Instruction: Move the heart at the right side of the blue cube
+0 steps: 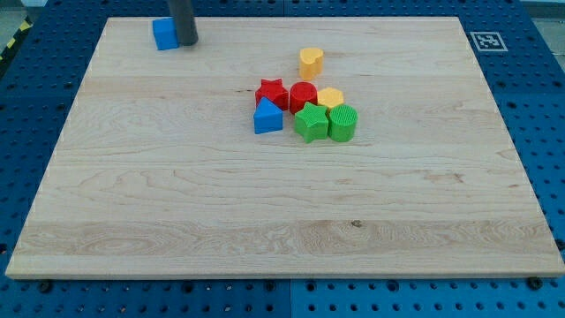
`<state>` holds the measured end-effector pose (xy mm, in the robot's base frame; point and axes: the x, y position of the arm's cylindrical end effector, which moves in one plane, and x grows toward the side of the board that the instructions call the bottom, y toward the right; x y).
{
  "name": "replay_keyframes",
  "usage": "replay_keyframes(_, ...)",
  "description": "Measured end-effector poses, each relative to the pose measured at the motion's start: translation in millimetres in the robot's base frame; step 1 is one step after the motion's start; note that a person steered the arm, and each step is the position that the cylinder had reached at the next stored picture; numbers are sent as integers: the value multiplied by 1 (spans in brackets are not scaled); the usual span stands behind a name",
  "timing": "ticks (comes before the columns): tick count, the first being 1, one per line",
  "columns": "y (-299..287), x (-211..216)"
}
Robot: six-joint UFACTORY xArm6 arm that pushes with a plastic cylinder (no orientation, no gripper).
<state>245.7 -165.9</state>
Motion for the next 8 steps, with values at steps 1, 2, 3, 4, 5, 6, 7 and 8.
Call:
replay_keyframes(1, 25, -2)
replay_keyframes(2, 95, -14)
replay_keyframes(3, 195, -9)
replay_keyframes(4, 268, 20)
replay_keyframes(5, 263, 57)
replay_keyframes(6, 230, 75)
replay_keyframes(7, 160, 68)
replay_keyframes(8, 80, 34)
